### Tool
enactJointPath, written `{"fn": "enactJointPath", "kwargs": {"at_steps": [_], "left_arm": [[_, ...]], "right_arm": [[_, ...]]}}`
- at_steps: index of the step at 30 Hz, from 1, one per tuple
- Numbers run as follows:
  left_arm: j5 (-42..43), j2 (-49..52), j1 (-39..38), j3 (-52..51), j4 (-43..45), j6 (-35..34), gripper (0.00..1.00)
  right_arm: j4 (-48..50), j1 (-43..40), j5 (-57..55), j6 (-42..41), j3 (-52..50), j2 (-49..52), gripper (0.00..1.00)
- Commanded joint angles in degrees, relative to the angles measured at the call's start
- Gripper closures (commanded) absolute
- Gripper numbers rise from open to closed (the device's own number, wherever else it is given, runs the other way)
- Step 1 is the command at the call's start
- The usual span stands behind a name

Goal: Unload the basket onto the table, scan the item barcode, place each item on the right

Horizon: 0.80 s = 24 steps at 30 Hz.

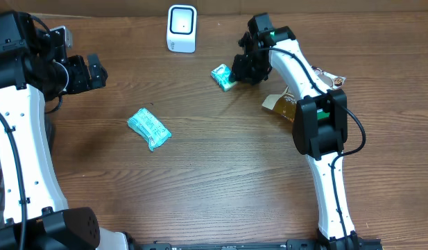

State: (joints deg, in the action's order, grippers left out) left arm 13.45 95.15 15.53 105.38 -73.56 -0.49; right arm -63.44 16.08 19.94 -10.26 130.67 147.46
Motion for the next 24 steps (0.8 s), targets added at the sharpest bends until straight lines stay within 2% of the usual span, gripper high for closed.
{"fn": "enactJointPath", "kwargs": {"at_steps": [1,3,4,6,7,11,19,24], "left_arm": [[-0.1,0.2,0.2,1.2,0.1,-0.9,0.00],[-0.1,0.2,0.2,1.2,0.1,-0.9,0.00],[-0.1,0.2,0.2,1.2,0.1,-0.9,0.00],[-0.1,0.2,0.2,1.2,0.1,-0.9,0.00],[-0.1,0.2,0.2,1.2,0.1,-0.9,0.00],[-0.1,0.2,0.2,1.2,0.1,-0.9,0.00],[-0.1,0.2,0.2,1.2,0.1,-0.9,0.00],[-0.1,0.2,0.2,1.2,0.1,-0.9,0.00]], "right_arm": [[1.5,1.6,-0.2,0.5,-2.8,-2.3,0.64],[2.7,2.1,-0.2,0.5,-4.3,-2.3,0.70],[3.4,2.3,-0.2,0.4,-5.2,-2.3,0.76],[4.1,2.6,-0.2,-0.8,-6.3,-2.3,0.94],[4.1,2.6,-0.2,-1.7,-6.5,-2.3,0.96],[2.7,2.3,1.9,-3.5,-6.2,-2.7,0.96],[1.8,0.2,27.0,-3.2,-6.1,-6.2,0.96],[1.9,-0.1,36.7,-0.6,-6.1,-8.9,0.96]]}}
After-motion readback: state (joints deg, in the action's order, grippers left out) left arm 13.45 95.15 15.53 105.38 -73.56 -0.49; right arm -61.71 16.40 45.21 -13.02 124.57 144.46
